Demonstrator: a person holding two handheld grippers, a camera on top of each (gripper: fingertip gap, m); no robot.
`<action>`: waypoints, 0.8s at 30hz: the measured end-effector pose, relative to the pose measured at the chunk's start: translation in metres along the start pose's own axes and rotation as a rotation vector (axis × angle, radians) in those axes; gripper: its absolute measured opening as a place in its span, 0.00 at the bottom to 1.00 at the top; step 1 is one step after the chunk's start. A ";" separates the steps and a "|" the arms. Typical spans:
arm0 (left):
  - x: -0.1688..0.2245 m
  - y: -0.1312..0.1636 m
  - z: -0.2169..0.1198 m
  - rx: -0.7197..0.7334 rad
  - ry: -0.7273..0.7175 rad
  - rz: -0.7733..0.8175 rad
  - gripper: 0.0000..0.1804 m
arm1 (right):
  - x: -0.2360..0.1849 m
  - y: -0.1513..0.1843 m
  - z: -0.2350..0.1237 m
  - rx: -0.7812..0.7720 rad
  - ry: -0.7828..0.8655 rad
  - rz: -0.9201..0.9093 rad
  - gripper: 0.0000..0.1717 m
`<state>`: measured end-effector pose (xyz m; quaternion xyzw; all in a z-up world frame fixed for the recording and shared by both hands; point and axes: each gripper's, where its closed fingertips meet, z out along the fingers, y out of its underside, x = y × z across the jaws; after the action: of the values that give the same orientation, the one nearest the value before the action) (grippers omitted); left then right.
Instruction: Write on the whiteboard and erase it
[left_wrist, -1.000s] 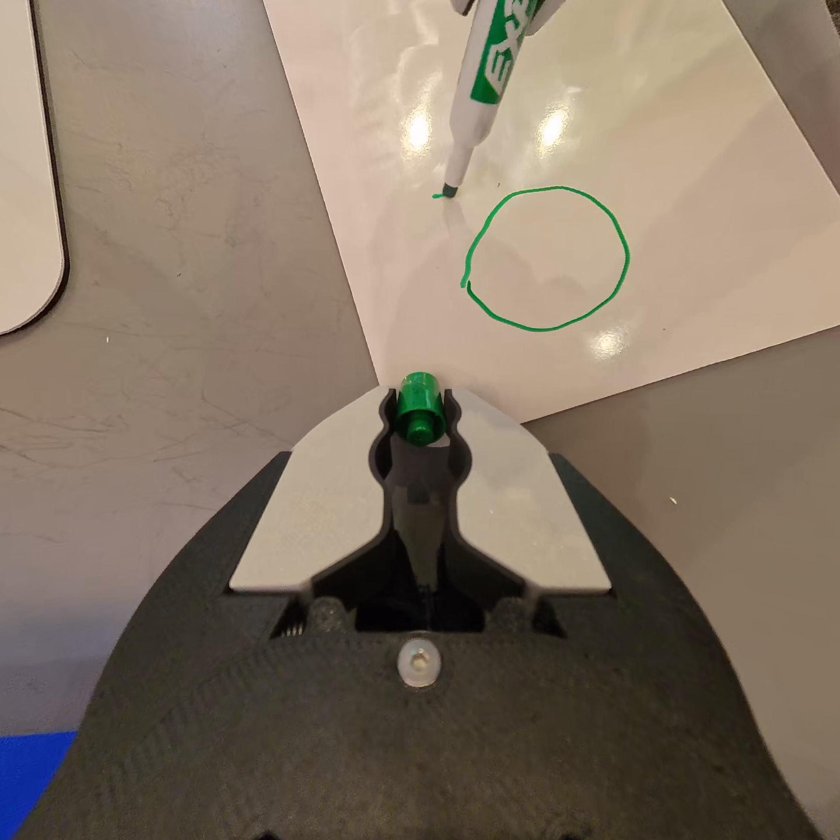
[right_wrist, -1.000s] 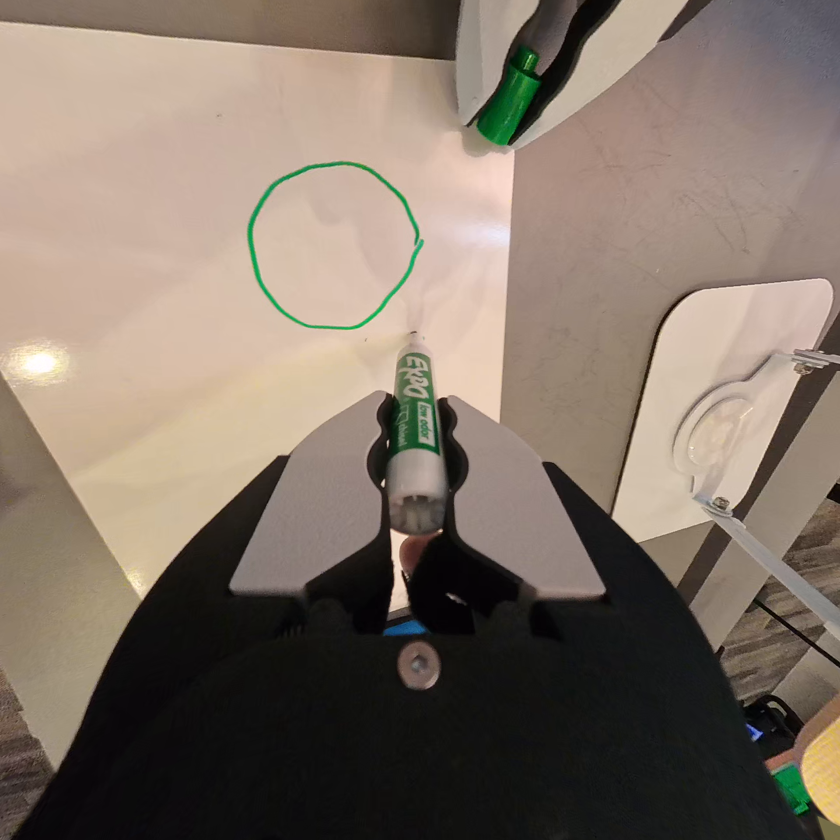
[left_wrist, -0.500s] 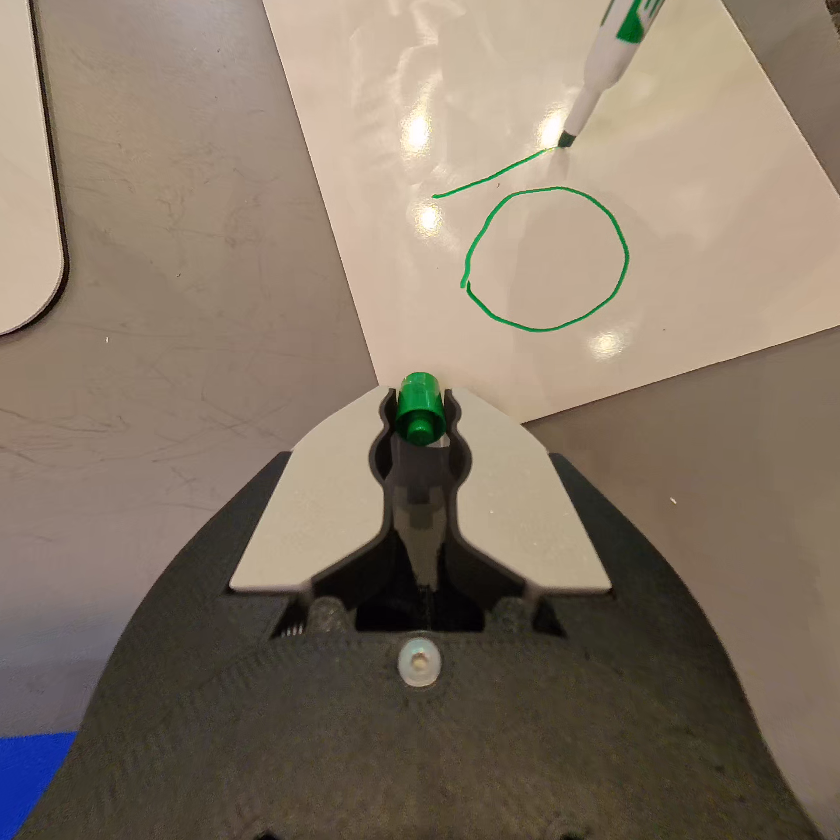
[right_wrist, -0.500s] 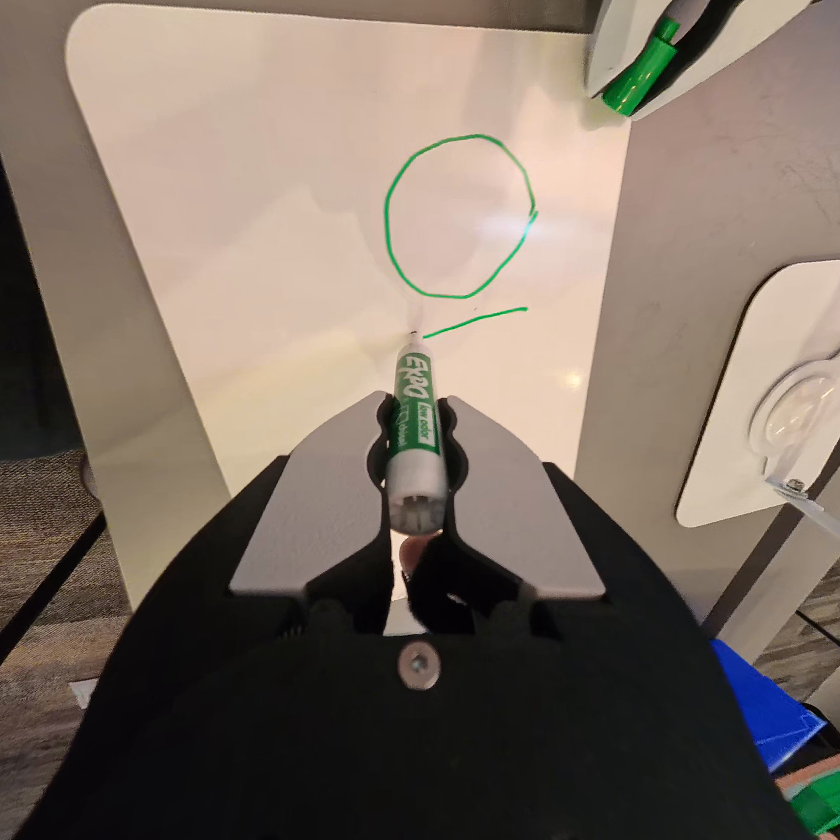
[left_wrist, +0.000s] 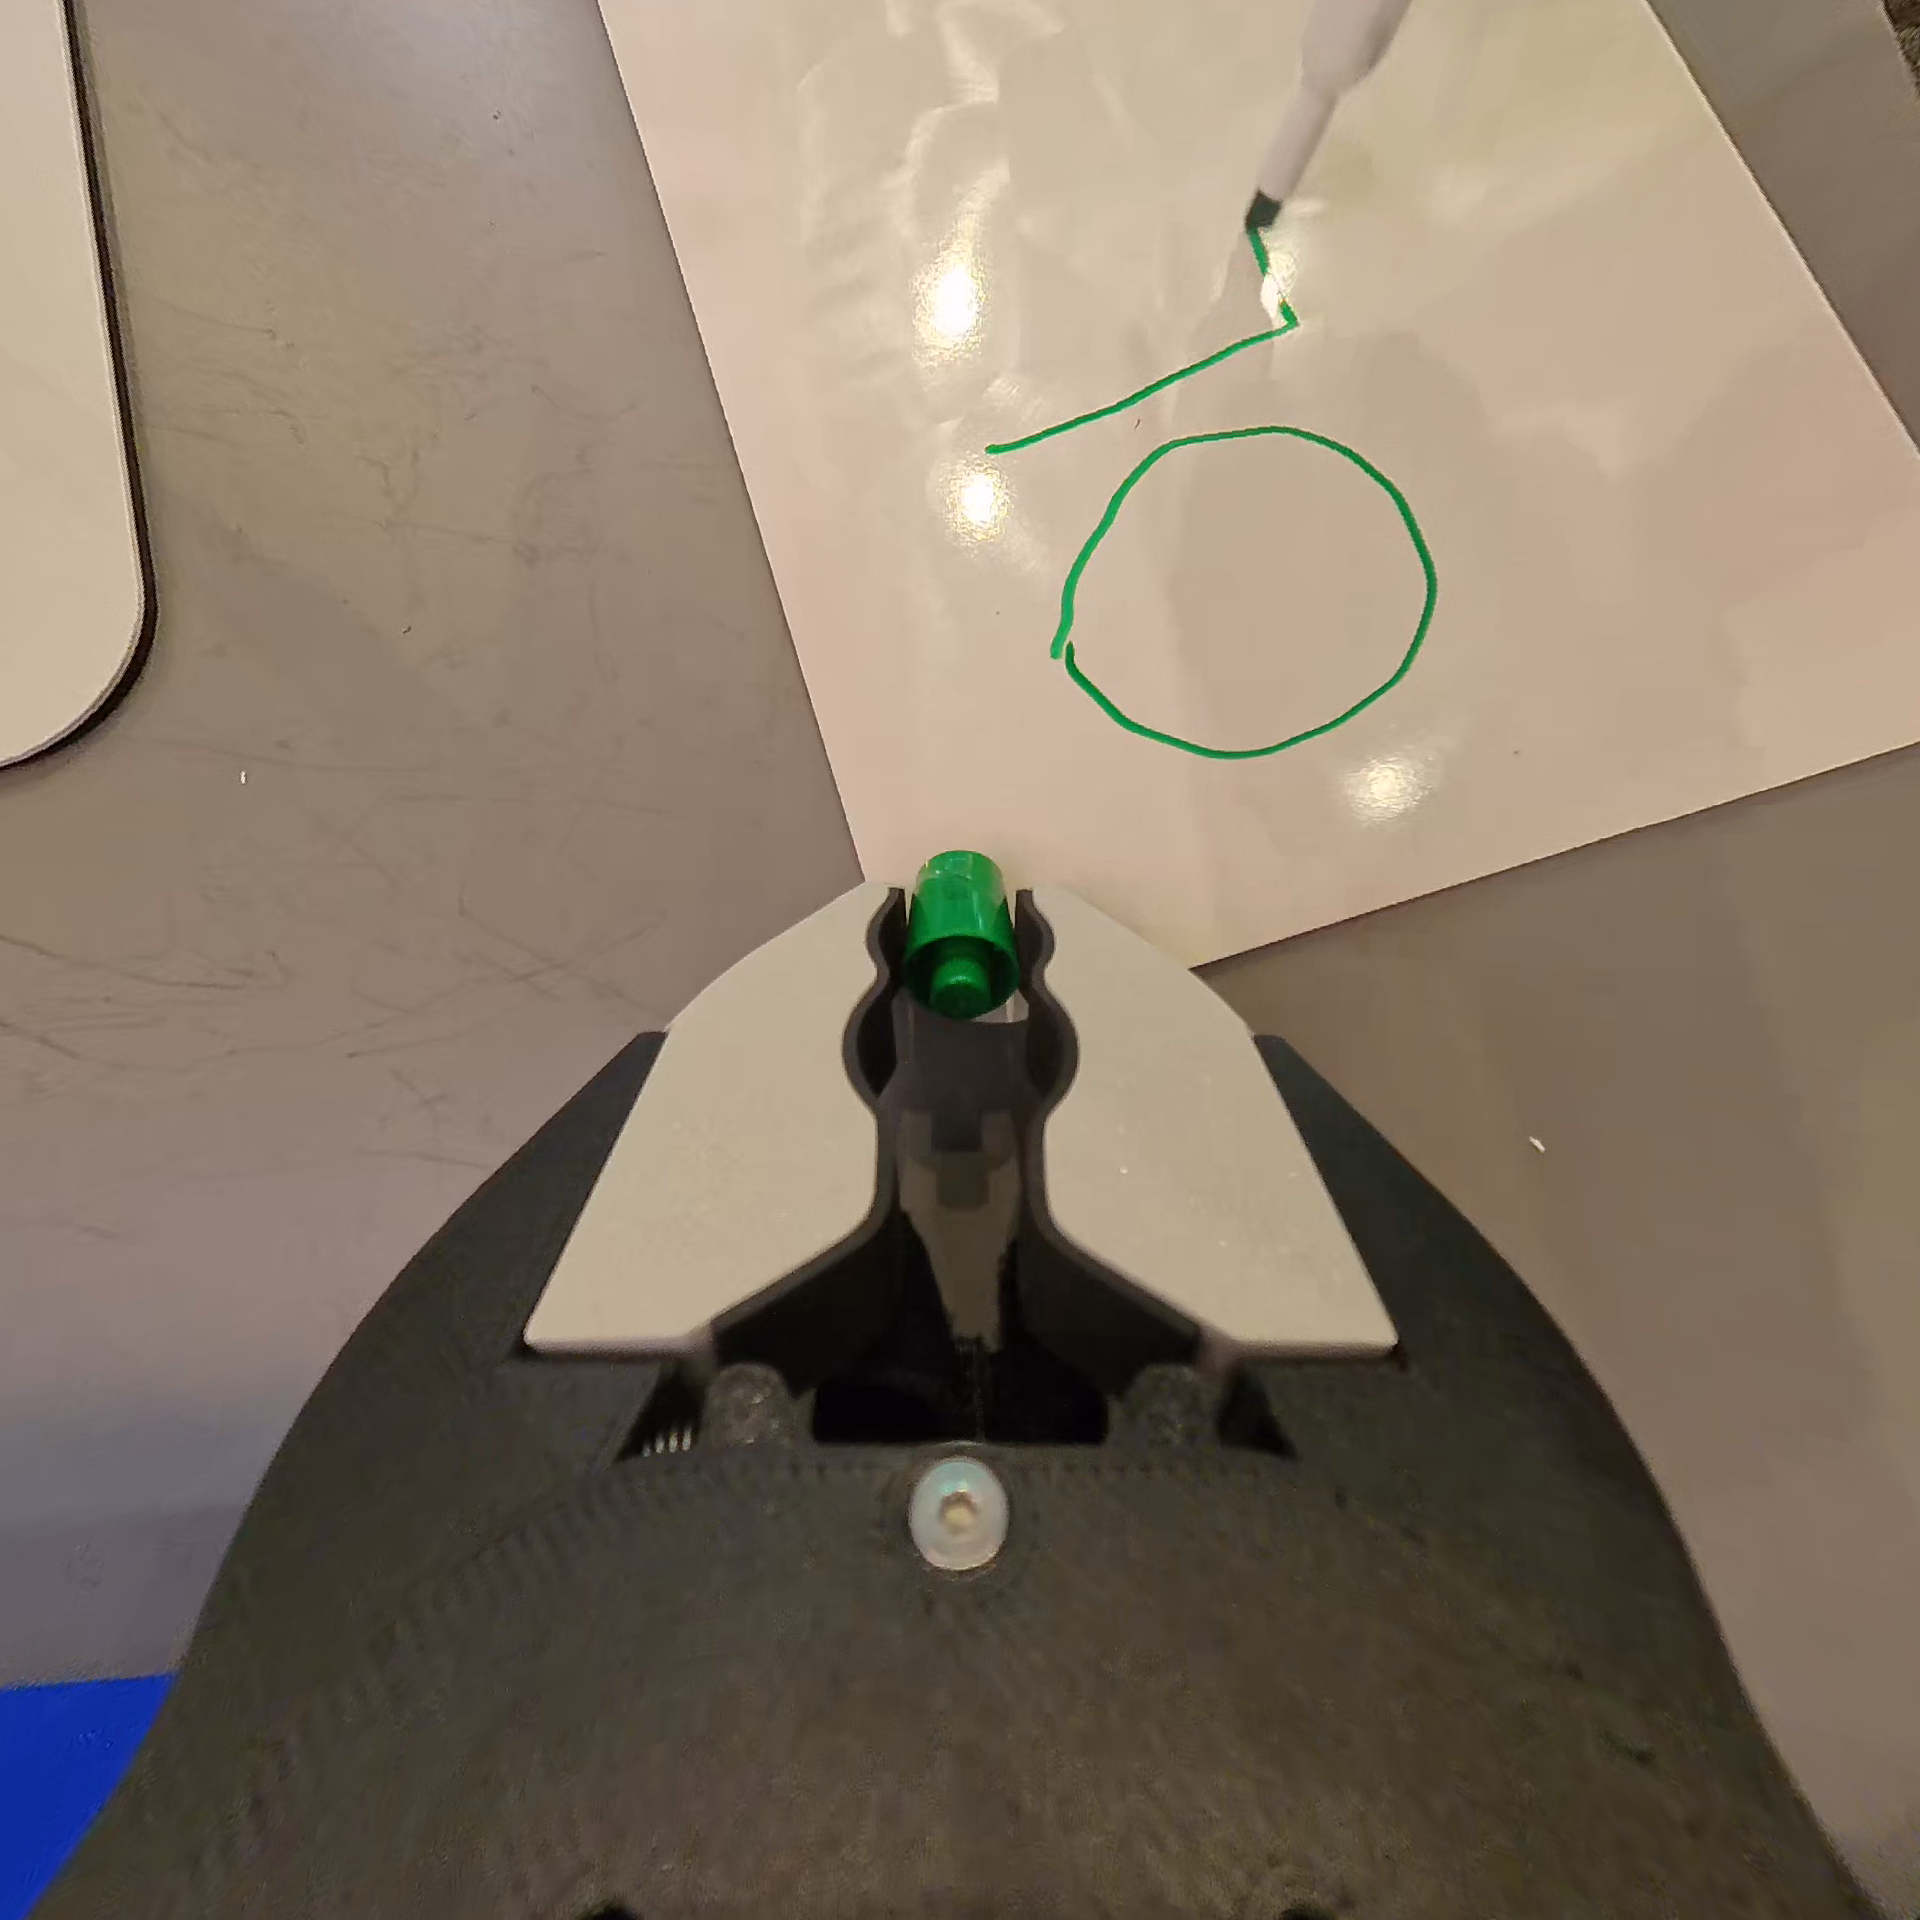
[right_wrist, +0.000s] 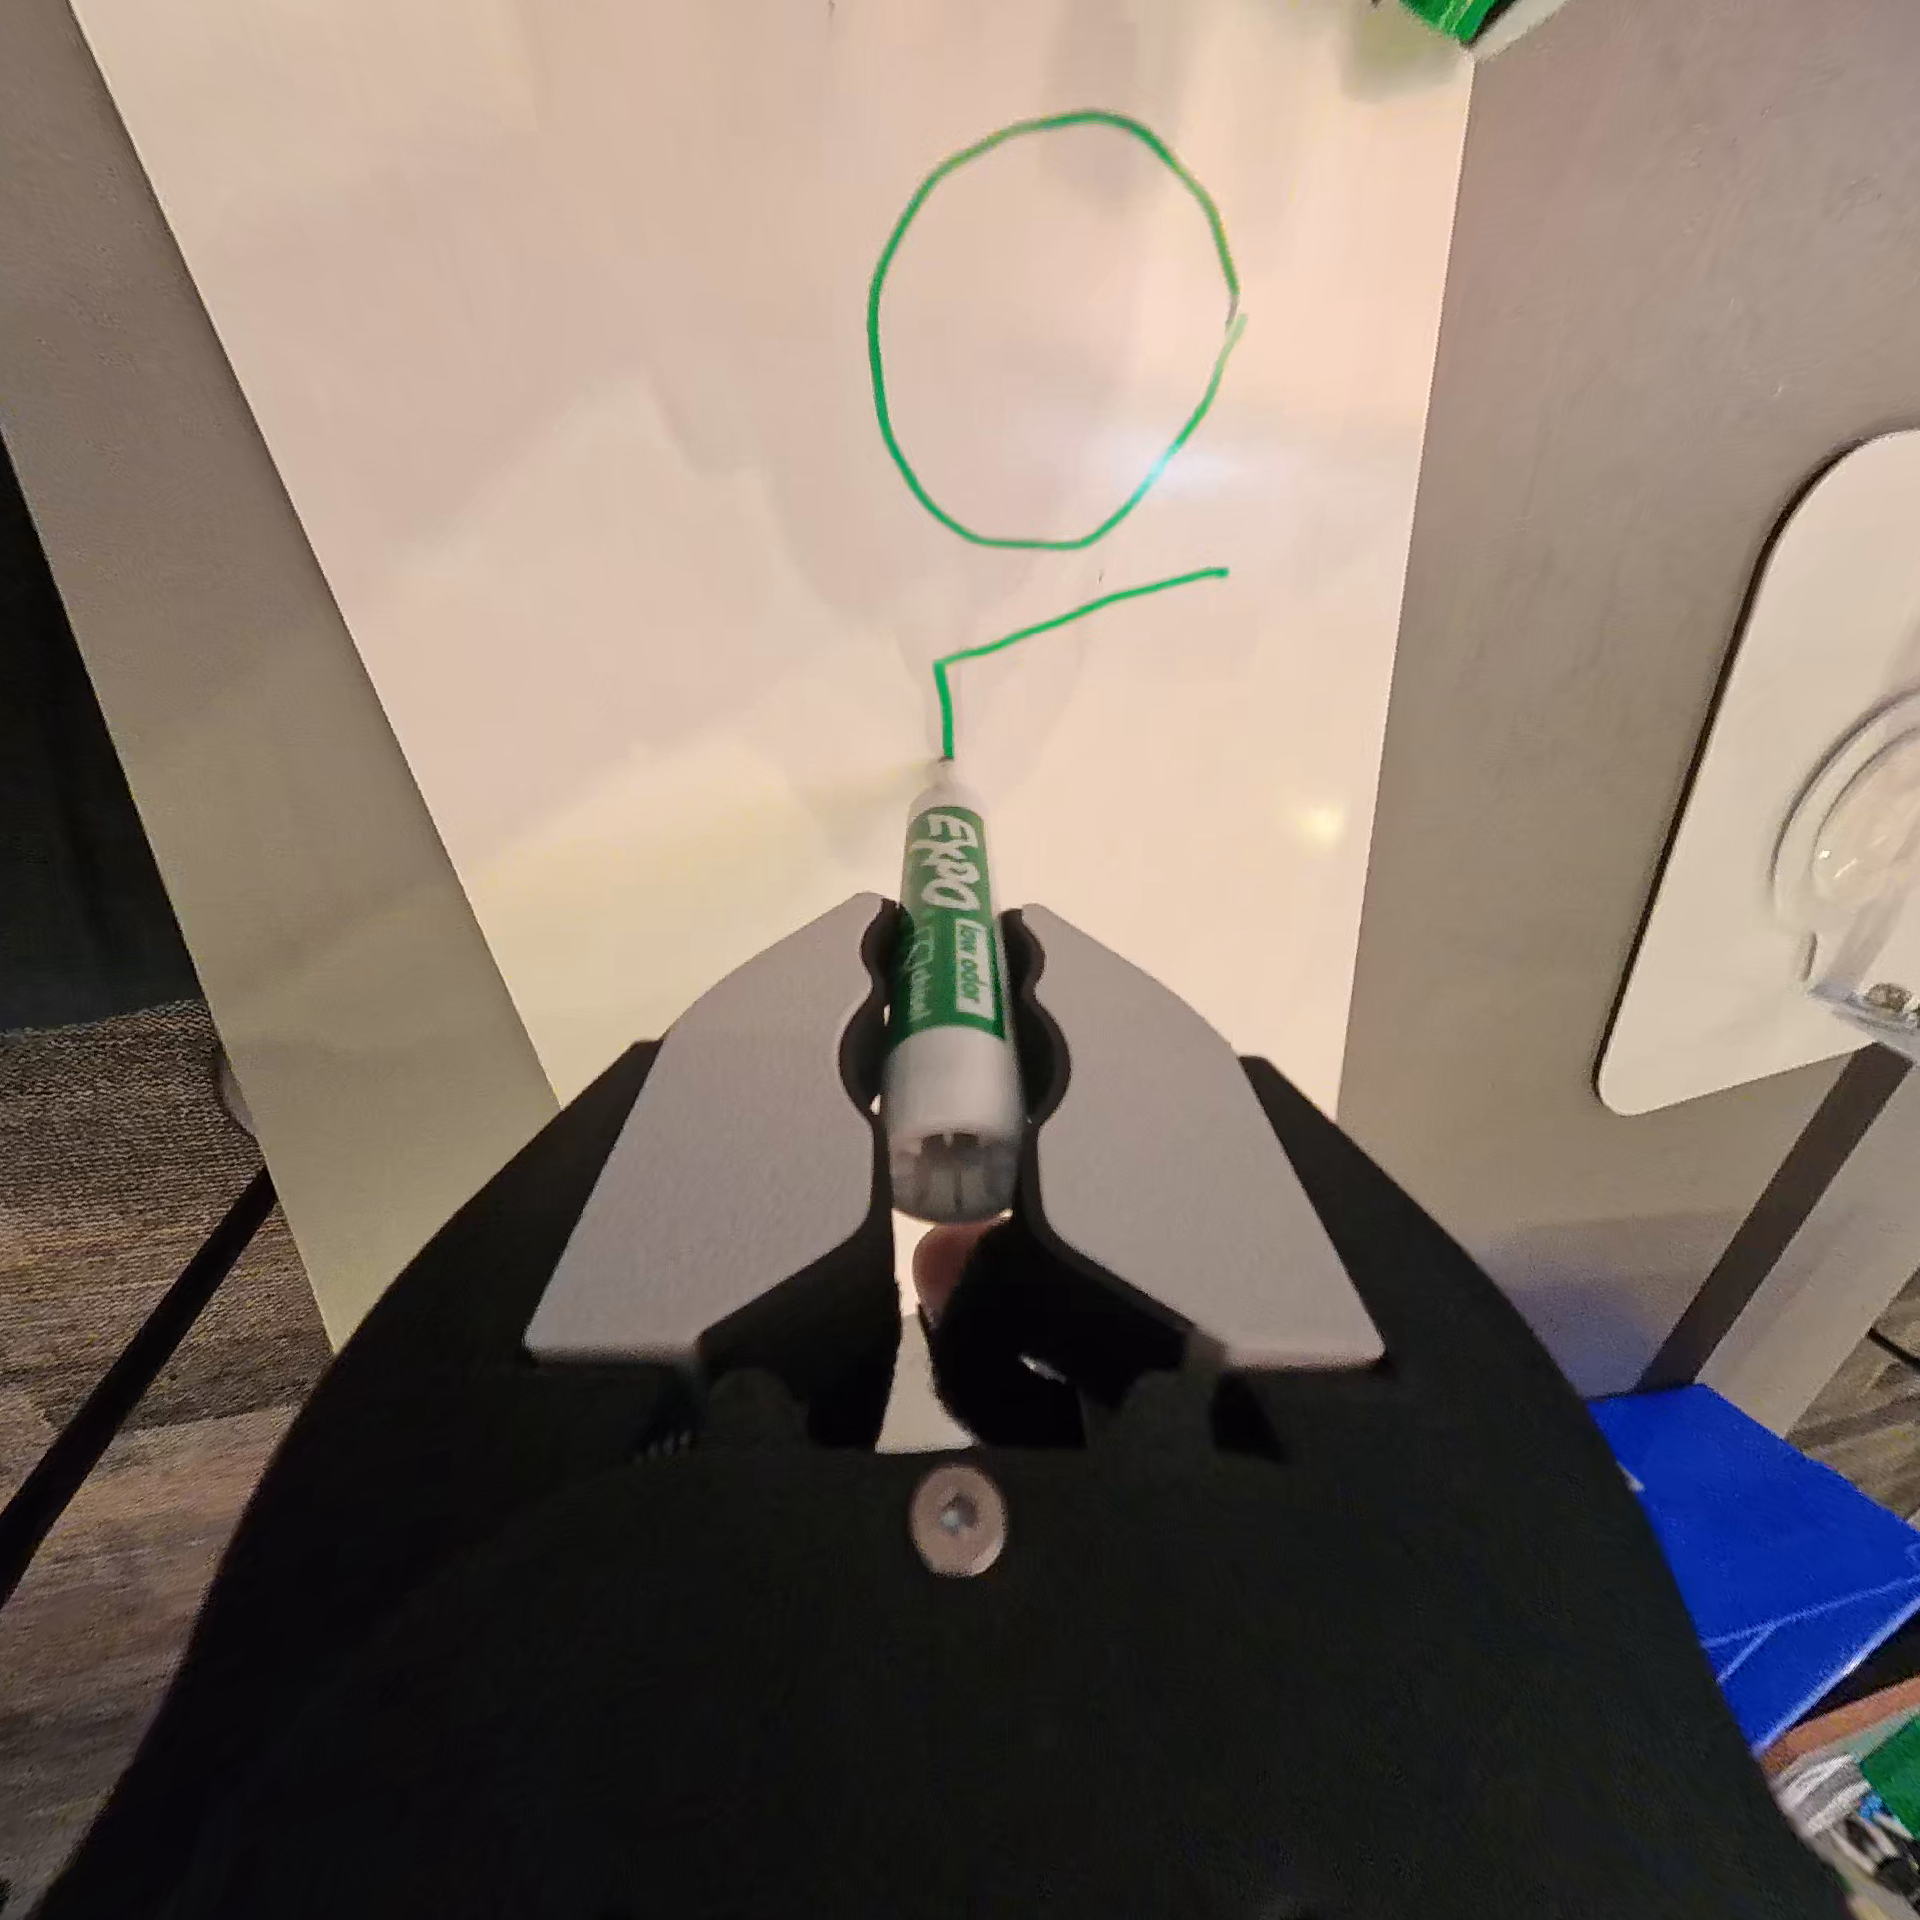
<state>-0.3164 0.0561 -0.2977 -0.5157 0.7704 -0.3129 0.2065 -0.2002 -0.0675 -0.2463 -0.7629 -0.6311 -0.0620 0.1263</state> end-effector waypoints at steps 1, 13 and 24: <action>0.000 0.000 0.000 0.000 0.000 0.000 0.11 | 0.000 0.004 -0.001 -0.003 0.000 0.008 0.12; 0.000 0.000 0.000 0.001 0.003 -0.002 0.11 | 0.008 0.023 -0.001 -0.017 0.014 0.035 0.12; 0.000 0.000 0.000 0.001 0.004 -0.001 0.11 | 0.049 0.013 0.012 -0.008 0.042 0.020 0.12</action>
<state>-0.3166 0.0559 -0.2976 -0.5154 0.7703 -0.3144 0.2051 -0.1784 -0.0197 -0.2471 -0.7681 -0.6205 -0.0793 0.1371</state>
